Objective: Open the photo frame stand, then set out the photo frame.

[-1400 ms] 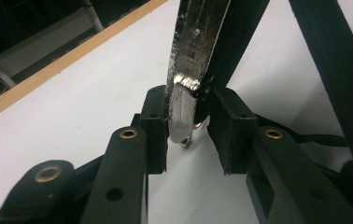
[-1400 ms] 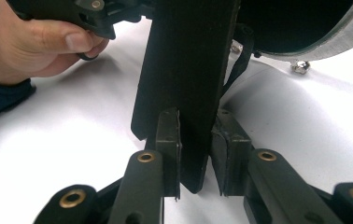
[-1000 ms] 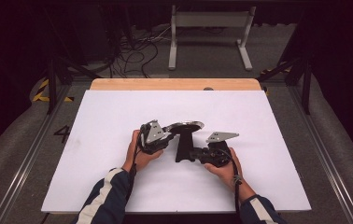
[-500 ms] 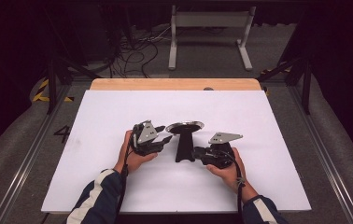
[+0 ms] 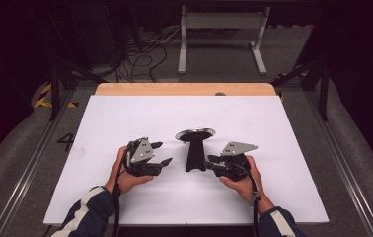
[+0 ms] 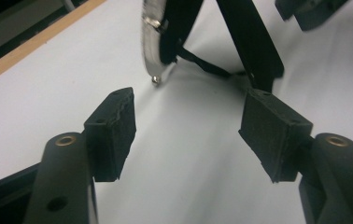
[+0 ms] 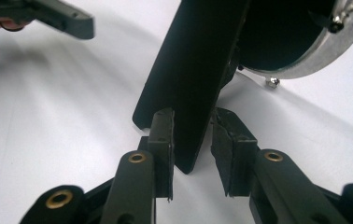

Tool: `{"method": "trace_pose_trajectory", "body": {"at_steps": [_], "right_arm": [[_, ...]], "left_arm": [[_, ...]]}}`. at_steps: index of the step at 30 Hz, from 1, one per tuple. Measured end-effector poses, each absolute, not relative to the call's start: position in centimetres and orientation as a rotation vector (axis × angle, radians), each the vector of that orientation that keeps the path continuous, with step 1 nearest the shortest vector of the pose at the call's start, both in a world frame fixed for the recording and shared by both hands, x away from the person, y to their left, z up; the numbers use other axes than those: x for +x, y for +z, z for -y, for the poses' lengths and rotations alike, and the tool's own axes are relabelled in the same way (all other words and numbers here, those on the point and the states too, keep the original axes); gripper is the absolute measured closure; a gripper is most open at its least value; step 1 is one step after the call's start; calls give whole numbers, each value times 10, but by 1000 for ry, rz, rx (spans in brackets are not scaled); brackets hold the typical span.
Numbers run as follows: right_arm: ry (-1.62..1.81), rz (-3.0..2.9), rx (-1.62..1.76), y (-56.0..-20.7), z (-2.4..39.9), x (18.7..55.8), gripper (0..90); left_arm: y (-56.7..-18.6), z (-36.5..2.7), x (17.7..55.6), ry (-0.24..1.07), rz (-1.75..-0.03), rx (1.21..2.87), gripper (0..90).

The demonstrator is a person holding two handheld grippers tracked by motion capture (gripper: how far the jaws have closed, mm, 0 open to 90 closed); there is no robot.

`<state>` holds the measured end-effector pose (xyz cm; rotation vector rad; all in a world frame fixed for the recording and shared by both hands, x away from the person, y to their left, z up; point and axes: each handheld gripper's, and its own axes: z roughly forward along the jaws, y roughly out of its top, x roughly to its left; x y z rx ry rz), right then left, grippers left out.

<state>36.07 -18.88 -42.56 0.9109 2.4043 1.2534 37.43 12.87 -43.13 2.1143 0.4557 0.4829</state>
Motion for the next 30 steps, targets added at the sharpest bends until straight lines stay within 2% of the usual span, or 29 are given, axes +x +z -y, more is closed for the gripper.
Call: {"method": "trace_pose_trajectory", "body": {"at_steps": [1, 6, 15, 18, 23, 30], "right_arm": [[1249, -2405, 897, -425, 188, 359, 720], [1257, -2397, 884, -423, 189, 356, 751], [1252, -2387, 857, -419, 186, 350, 772], [1253, -2386, 851, -419, 183, 349, 789], [1229, -2388, 840, -421, 176, 348, 900], [1232, -2348, 844, -423, 169, 347, 900]], "left_arm": [[-432, -131, 371, 485, -457, 2120, 297], [-436, -150, 354, 487, -460, 2143, 229], [-437, -176, 348, 479, -520, 2113, 180], [-439, -177, 351, 490, -531, 2124, 178], [-439, -180, 353, 490, -538, 2119, 178], [-434, -174, 365, 494, -546, 2099, 221]]}}
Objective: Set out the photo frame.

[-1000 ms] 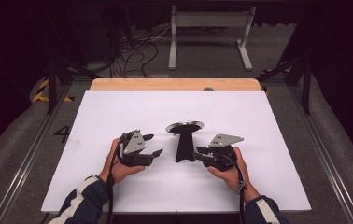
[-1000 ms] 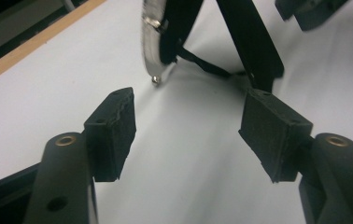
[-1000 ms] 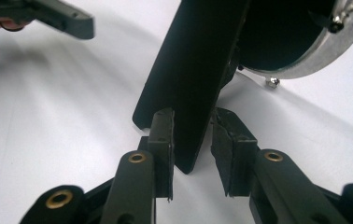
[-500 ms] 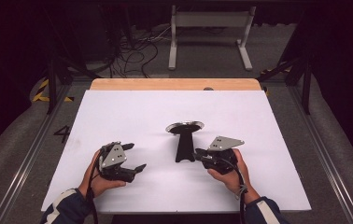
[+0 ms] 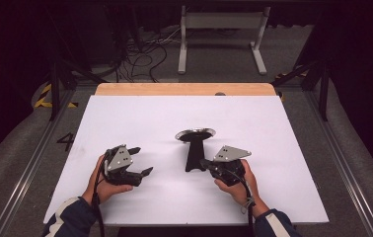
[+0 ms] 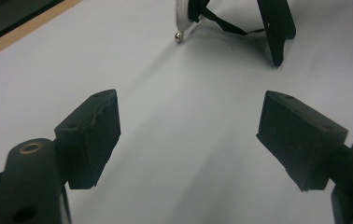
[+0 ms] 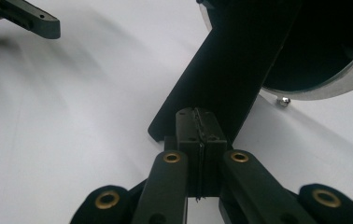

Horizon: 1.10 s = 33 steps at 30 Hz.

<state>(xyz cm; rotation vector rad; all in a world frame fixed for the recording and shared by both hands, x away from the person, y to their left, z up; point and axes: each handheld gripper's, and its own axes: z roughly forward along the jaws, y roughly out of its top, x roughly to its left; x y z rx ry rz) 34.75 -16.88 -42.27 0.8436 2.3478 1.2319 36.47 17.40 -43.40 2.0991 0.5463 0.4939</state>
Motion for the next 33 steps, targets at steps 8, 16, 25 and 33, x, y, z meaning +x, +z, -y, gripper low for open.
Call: {"method": "trace_pose_trajectory", "body": {"at_steps": [8, 16, 25, 33], "right_arm": [[1228, -2302, 850, -427, 145, 349, 900], [1217, -2279, 856, -434, 123, 352, 900], [1079, -2245, 878, -451, 88, 355, 900], [978, -2220, 887, -459, 78, 353, 900]], "left_arm": [[-416, -150, 396, 516, -534, 2058, 306], [-410, -117, 418, 443, -483, 2051, 421], [-413, -83, 438, 427, -474, 2076, 488], [-420, -72, 435, 473, -413, 2134, 698]]}}
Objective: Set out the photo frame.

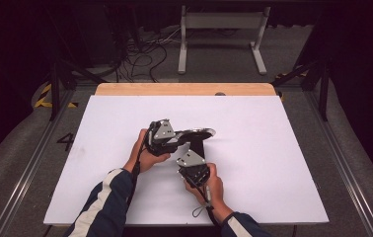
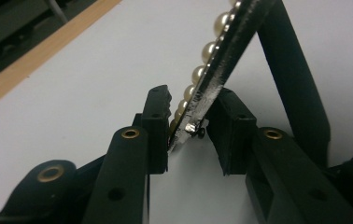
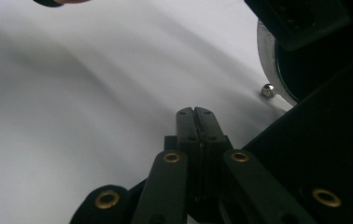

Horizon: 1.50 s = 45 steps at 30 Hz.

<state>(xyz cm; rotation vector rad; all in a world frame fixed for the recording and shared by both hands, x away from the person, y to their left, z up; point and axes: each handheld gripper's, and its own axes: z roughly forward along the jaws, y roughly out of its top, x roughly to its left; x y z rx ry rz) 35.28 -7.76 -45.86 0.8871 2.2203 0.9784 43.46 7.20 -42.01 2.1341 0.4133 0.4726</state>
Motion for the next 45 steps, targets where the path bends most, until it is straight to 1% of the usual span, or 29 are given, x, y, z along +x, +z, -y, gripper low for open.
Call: {"method": "trace_pose_trajectory", "body": {"at_steps": [3, 7, 12, 28, 36, 38, 42, 43, 45], "right_arm": [[960, -2222, 902, -459, 78, 352, 900], [944, -2227, 936, -462, 85, 353, 900], [902, -2260, 936, -465, 91, 350, 900], [932, -2285, 999, -462, 121, 359, 900], [977, -2286, 1060, -462, 131, 363, 900], [984, -2288, 1060, -462, 132, 363, 900], [1004, -2290, 1074, -462, 134, 364, 900], [1012, -2291, 1077, -462, 135, 364, 900], [1033, -2295, 1063, -462, 136, 363, 900]], "left_arm": [[-421, -74, 433, 468, -413, 2134, 713], [-421, -73, 428, 505, -408, 2148, 748], [-419, -70, 424, 527, -426, 2159, 758], [-415, -58, 413, 526, -466, 2186, 750], [-417, -54, 416, 511, -461, 2155, 741], [-418, -55, 417, 518, -469, 2165, 709], [-423, -62, 422, 476, -508, 2134, 643], [-425, -63, 424, 476, -518, 2132, 599], [-430, -62, 428, 474, -524, 2150, 593]]}}
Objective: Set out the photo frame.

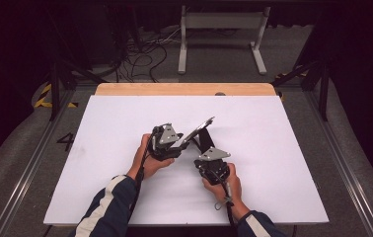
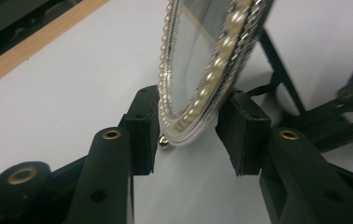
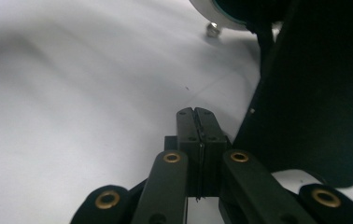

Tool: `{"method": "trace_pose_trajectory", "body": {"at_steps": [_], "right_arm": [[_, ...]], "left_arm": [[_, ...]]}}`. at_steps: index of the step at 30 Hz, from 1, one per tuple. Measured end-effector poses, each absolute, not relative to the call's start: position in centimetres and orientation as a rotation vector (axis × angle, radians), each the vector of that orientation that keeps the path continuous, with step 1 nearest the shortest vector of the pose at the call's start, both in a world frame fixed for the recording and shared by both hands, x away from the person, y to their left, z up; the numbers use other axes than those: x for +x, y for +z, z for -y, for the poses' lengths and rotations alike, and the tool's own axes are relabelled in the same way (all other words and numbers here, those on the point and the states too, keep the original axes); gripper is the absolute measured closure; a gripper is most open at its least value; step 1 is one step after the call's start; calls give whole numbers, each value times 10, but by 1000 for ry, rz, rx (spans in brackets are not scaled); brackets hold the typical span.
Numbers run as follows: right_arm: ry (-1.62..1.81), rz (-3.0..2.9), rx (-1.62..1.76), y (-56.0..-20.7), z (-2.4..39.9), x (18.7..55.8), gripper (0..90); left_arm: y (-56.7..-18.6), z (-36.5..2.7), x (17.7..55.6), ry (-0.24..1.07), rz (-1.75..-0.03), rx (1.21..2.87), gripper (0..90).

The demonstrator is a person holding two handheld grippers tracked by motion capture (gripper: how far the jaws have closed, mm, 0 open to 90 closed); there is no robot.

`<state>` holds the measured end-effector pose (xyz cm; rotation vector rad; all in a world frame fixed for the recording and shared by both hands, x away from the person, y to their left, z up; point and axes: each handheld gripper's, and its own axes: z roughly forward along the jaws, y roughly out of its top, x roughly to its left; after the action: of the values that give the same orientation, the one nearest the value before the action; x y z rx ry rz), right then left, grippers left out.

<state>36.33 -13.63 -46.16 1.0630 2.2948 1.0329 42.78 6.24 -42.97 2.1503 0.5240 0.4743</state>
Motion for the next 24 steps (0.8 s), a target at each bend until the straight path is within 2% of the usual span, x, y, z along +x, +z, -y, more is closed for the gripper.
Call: {"method": "trace_pose_trajectory", "body": {"at_steps": [3, 6, 7, 11, 14, 16, 20, 22, 24], "right_arm": [[1059, -2285, 1058, -460, 137, 363, 900], [1098, -2276, 1023, -458, 135, 362, 900], [1098, -2272, 1019, -457, 134, 362, 900], [1106, -2249, 1002, -455, 131, 363, 900], [1111, -2232, 1026, -454, 135, 366, 900], [1118, -2225, 1048, -454, 138, 368, 900], [1107, -2221, 1045, -454, 137, 367, 900], [1101, -2220, 1049, -455, 136, 366, 900], [1107, -2221, 1055, -455, 136, 366, 900]], "left_arm": [[-434, -60, 429, 488, -513, 2169, 587], [-439, -59, 429, 504, -494, 2174, 660], [-440, -59, 429, 502, -490, 2171, 718], [-437, -60, 428, 524, -449, 2187, 772], [-436, -61, 427, 518, -452, 2175, 761], [-433, -62, 426, 513, -443, 2143, 695], [-432, -57, 424, 519, -412, 2143, 714], [-432, -56, 423, 559, -415, 2149, 774], [-432, -57, 423, 547, -415, 2148, 773]]}}
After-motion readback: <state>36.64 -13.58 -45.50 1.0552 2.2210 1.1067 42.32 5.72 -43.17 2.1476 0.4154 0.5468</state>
